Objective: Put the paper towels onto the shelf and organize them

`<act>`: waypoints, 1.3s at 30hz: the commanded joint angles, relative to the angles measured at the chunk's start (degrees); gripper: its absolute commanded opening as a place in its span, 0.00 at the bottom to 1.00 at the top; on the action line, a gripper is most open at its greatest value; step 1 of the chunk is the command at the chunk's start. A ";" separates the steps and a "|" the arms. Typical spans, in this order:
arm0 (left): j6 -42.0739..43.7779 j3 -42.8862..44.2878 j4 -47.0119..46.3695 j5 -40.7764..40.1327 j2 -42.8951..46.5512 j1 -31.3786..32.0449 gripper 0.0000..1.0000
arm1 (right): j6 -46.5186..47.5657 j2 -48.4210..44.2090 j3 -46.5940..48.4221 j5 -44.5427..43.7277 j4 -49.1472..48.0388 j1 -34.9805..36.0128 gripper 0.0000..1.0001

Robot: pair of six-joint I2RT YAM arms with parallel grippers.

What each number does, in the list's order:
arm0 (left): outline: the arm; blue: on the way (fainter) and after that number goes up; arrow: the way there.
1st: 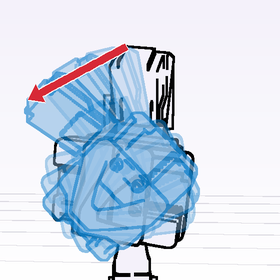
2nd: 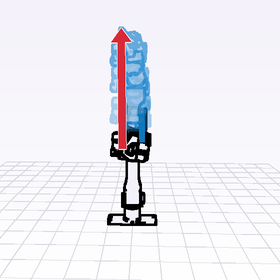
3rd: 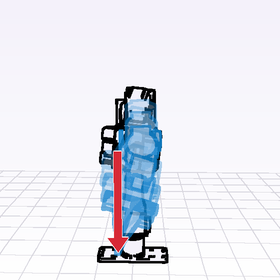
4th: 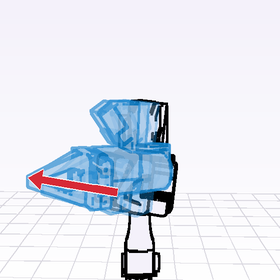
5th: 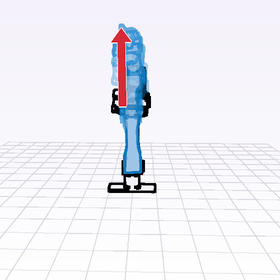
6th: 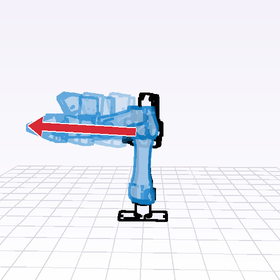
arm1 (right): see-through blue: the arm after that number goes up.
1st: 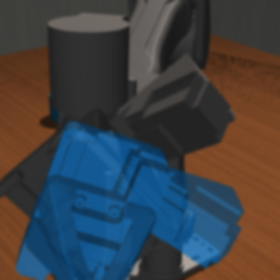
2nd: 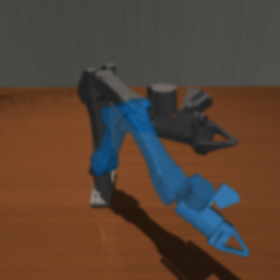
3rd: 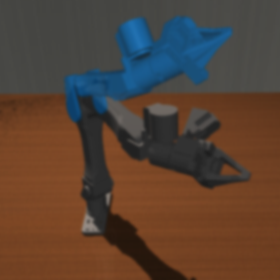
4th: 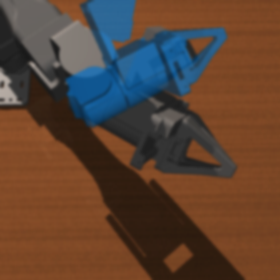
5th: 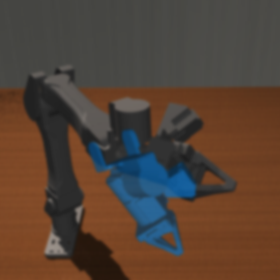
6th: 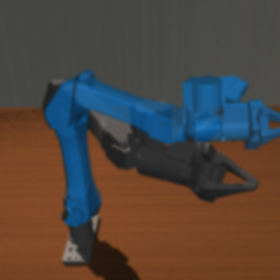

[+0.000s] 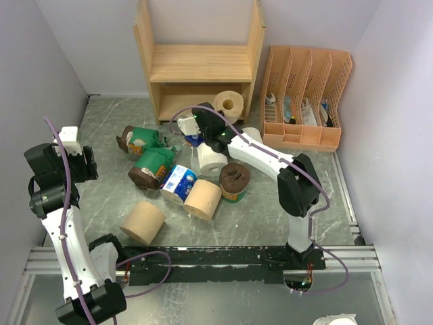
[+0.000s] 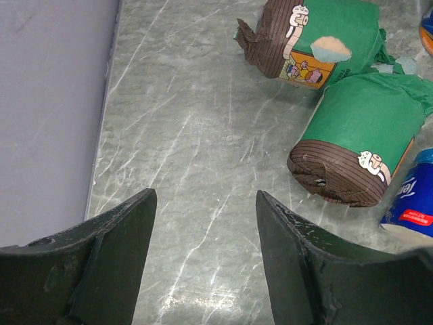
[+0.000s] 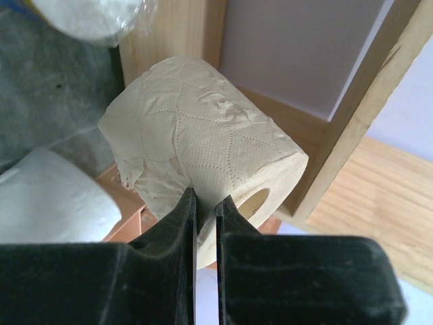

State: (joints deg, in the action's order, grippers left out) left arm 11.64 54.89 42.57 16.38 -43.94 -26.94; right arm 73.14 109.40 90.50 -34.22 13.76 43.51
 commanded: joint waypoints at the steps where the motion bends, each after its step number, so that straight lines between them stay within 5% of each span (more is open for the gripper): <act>1: 0.23 -0.05 -1.41 0.70 0.71 -0.60 0.71 | 3.32 2.06 5.54 2.04 -6.17 -0.78 0.00; 9: -0.11 0.04 -1.39 0.15 0.81 -0.15 0.71 | 0.76 10.40 16.24 5.55 -1.00 -4.73 0.00; 33: -0.50 -0.23 -1.79 -0.67 1.42 0.44 0.72 | 7.99 17.02 12.21 9.73 -16.40 -13.40 0.01; 37: -0.48 -0.21 -1.86 -0.74 1.50 0.47 0.72 | 7.75 16.31 12.00 9.71 -19.02 -13.36 0.28; 39: -0.52 -0.23 -1.86 -0.82 1.53 0.48 0.72 | 7.59 16.14 12.80 9.72 -18.59 -13.36 0.32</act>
State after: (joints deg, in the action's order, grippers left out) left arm 11.55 54.89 42.57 16.27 -43.22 -26.65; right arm 79.64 126.21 101.93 -22.50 0.54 31.20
